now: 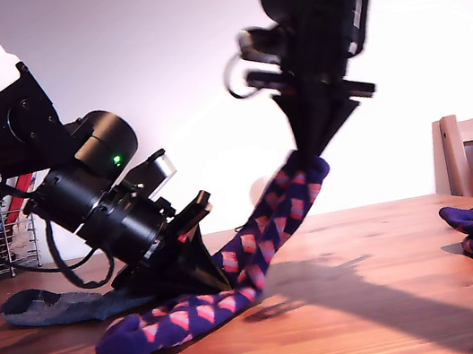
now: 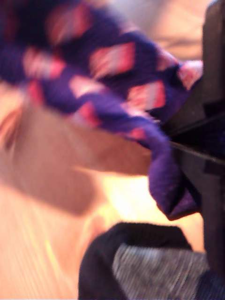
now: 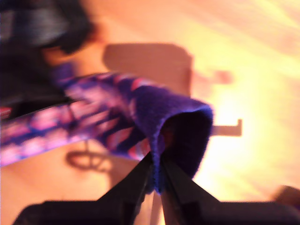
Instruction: Fold the socks in front of you. After folding them, place them to the right side.
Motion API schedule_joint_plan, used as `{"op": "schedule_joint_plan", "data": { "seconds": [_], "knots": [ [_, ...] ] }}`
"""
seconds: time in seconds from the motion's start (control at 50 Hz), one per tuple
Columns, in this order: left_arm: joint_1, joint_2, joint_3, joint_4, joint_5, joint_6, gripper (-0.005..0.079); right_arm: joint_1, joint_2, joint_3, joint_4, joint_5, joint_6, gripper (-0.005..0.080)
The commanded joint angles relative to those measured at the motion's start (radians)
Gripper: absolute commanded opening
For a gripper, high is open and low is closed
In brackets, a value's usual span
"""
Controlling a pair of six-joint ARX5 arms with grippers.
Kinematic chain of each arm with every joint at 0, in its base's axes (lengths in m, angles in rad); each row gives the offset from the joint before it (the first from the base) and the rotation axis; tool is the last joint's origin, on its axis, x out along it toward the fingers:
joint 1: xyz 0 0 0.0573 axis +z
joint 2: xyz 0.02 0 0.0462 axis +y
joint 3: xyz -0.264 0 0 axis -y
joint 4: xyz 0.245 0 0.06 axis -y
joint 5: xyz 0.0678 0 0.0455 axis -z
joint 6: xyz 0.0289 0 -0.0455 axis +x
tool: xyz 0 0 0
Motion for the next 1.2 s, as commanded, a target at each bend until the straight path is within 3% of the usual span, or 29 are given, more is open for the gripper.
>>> {"op": "schedule_joint_plan", "data": {
  "seconds": [0.0,0.34,0.8,1.18],
  "knots": [
    [-0.017,0.027,-0.021,0.024,-0.005,-0.050,-0.0022,0.015,0.028,-0.004,-0.012,-0.012,0.013,-0.0013],
    [-0.064,0.027,-0.020,0.092,-0.038,-0.171,-0.0022,0.084,0.028,-0.004,-0.042,-0.014,0.044,-0.0013],
    [-0.105,0.028,-0.020,0.098,-0.028,-0.181,-0.0022,0.091,0.024,-0.004,-0.109,-0.010,0.013,-0.0013],
    [-0.188,0.028,-0.020,0.113,0.005,-0.203,-0.0022,0.082,-0.048,-0.004,-0.180,-0.003,-0.016,-0.0013]
  ]
}}
